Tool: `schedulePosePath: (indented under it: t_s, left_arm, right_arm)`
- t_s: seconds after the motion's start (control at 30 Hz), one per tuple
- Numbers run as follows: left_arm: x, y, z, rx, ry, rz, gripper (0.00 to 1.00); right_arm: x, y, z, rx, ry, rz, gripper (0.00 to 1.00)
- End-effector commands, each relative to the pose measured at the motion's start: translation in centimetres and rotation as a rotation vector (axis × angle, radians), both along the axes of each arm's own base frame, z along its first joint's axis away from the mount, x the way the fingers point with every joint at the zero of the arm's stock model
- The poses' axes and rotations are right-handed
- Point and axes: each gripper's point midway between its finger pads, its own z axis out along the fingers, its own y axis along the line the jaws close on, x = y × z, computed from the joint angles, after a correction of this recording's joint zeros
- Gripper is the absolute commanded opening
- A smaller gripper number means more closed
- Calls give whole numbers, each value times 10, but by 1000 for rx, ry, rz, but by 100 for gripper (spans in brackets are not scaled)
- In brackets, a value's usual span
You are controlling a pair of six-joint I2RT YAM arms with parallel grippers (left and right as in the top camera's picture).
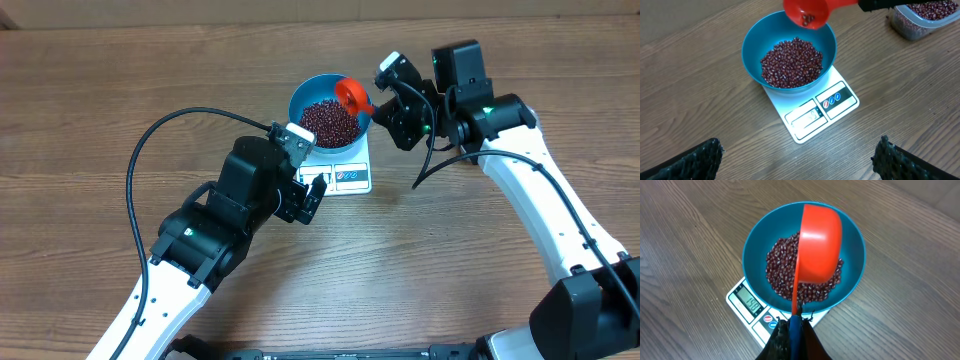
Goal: Scoop item into bowl and weigh 150g on scale
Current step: 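Tip the red scoop further to drop the last beans into the bowl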
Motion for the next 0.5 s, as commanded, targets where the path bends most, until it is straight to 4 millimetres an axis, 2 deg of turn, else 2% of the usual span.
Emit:
schedulePosePath:
  t_s: [0.0, 0.33, 0.47]
  left_arm:
    - [0, 1, -2, 14, -2, -10, 100]
    - [0, 1, -2, 14, -2, -10, 100]
    - [0, 1, -2, 14, -2, -10, 99]
  right_arm:
    - [4, -4, -4, -27, -5, -22, 4]
    - [-5, 7, -2, 27, 27, 22, 4]
    - [1, -5, -7, -46, 1, -13, 4]
